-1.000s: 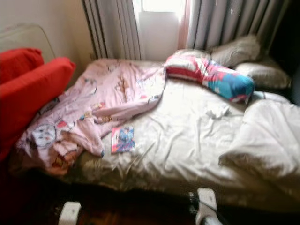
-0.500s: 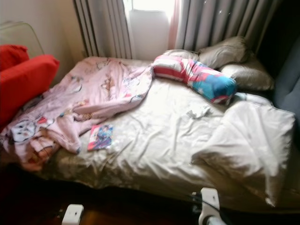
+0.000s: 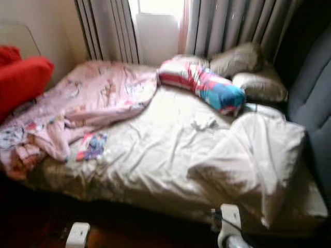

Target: Clean up the room

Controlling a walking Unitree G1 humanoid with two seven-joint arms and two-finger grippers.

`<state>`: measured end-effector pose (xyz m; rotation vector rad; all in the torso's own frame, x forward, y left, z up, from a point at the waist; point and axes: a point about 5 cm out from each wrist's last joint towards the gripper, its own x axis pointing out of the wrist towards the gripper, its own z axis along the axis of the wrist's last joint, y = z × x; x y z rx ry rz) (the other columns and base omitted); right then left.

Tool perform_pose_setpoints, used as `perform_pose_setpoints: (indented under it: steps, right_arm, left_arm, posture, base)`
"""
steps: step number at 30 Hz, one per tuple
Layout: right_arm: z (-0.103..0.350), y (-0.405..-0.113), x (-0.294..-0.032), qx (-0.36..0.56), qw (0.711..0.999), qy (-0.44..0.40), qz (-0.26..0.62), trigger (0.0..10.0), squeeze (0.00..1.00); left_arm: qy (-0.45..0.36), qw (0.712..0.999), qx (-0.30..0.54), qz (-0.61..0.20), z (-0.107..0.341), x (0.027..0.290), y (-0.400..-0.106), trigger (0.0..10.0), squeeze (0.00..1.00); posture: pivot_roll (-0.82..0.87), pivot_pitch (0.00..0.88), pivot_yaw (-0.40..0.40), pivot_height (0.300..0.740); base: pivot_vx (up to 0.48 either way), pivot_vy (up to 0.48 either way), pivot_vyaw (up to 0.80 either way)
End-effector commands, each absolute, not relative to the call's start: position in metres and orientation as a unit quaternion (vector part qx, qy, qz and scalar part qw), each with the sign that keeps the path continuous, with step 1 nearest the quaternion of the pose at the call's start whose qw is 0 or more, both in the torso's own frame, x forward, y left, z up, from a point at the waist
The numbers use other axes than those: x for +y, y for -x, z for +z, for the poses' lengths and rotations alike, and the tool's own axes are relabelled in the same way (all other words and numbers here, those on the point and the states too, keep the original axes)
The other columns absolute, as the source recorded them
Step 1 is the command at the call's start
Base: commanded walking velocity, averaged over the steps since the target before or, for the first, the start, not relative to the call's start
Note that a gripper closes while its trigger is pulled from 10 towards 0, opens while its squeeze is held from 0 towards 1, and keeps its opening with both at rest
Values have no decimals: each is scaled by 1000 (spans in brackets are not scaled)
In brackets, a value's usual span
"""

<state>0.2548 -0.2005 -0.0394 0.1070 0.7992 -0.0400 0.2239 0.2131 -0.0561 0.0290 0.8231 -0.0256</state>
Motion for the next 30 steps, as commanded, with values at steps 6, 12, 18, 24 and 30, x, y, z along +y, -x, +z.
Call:
perform_pose_setpoints:
  steps: [6, 12, 18, 24, 30]
  right_arm:
    - [-41, -253, -198, 391, 918, -59, -20, 10000, 0]
    - [-41, -253, -198, 392, 918, -58, -20, 10000, 0]
    - [-41, -254, -198, 392, 918, -57, -20, 10000, 0]
    - [-40, -254, -198, 391, 919, -57, -20, 10000, 0]
    - [-40, -255, -198, 390, 919, -59, -20, 10000, 0]
  left_arm:
    - [-17, 912, 409, -4, -57, 219, -221, 10000, 0]
    - [-8, 913, 409, 4, -58, 219, -220, 10000, 0]
    - [-1, 912, 410, 10, -58, 218, -220, 10000, 0]
    - [-2, 912, 410, 10, -58, 218, -221, 10000, 0]
    - [-1, 912, 410, 11, -57, 219, -221, 10000, 0]
  posture:
    - [-9, 66, -10, 740]
    - [-9, 68, -12, 740]
    - [-8, 73, -14, 740]
    - [-9, 76, -15, 740]
    - [-8, 83, -14, 740]
  base:
    - [0, 0, 0]
    - [0, 0, 0]
    - [0, 186, 0]
    - [0, 480, 0]
    - [0, 480, 0]
